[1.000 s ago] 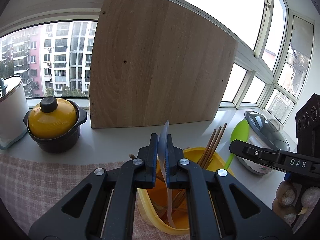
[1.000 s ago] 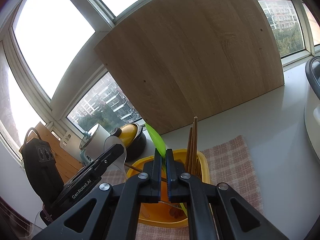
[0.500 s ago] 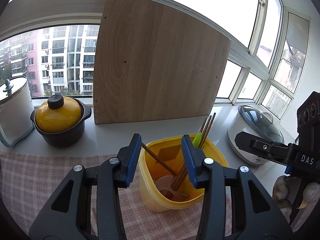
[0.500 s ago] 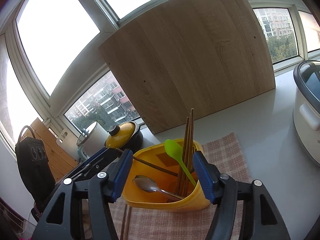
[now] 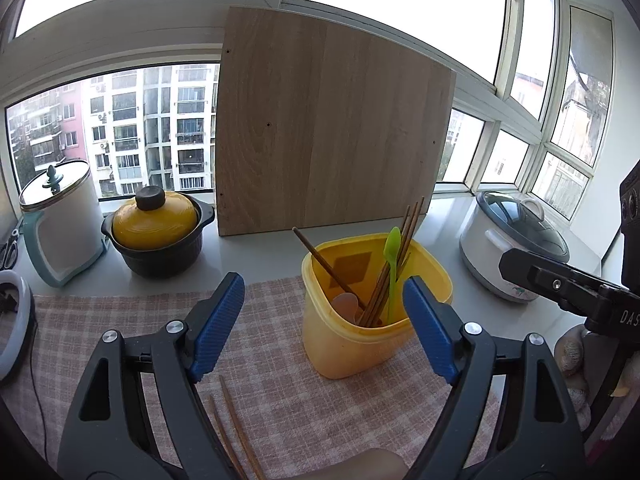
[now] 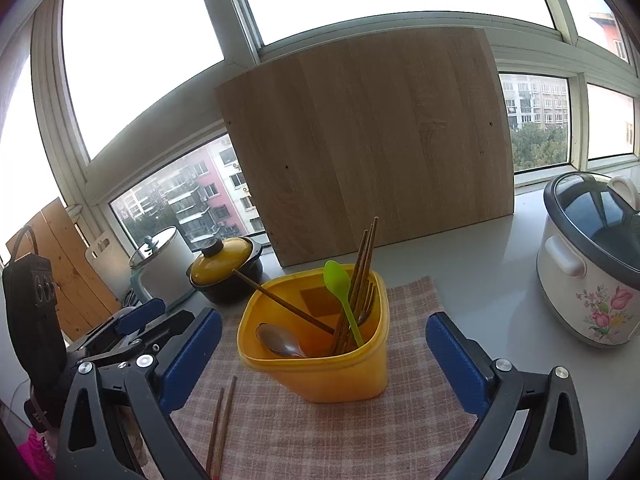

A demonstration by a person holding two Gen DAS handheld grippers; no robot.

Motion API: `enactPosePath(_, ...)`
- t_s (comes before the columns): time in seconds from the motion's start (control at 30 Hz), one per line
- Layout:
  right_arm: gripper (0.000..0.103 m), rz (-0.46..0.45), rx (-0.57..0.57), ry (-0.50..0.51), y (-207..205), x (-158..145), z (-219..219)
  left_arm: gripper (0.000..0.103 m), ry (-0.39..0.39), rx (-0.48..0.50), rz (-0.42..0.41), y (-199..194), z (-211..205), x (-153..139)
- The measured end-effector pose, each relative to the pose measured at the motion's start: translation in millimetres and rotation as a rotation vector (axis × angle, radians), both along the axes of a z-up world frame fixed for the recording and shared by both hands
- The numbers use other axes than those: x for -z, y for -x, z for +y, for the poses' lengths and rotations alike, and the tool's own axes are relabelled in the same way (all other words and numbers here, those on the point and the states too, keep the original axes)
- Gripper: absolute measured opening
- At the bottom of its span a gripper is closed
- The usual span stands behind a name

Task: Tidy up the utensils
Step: 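Move both grippers back to the two wooden chopsticks on the cloth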

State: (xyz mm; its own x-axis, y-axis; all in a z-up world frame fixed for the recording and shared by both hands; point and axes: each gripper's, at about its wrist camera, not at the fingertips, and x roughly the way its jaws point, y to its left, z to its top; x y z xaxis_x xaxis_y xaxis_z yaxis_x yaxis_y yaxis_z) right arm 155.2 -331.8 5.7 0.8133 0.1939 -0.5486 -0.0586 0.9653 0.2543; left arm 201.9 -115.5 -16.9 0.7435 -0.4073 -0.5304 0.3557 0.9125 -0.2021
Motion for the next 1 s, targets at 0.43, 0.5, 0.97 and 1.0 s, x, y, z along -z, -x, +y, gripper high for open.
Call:
enactPosePath(0.43, 0.103, -0.017, 0.012, 0.097, 26.3, -0.1, 12.7, 0.084, -0.127, -0.017, 0.007, 29.6, 23.5, 8.1)
enactPosePath(0.5, 0.103, -0.018, 0.008, 0.121, 29.0, 1.7, 15.9, 0.084, -0.13, -0.027, 0.034, 28.8, 35.8, 14.7)
enactPosePath(0.97, 0.103, -0.013, 0.027, 0.129, 50.9, 30.2, 23.0, 0.046, -0.121, -0.133, 0.416, 8.2, 100.9, 101.3)
enactPosePath(1.0, 0.103, 0.001, 0.017, 0.129, 50.7, 32.8, 23.7, 0.045, -0.118, -0.134, 0.441, 7.9, 101.0, 108.7)
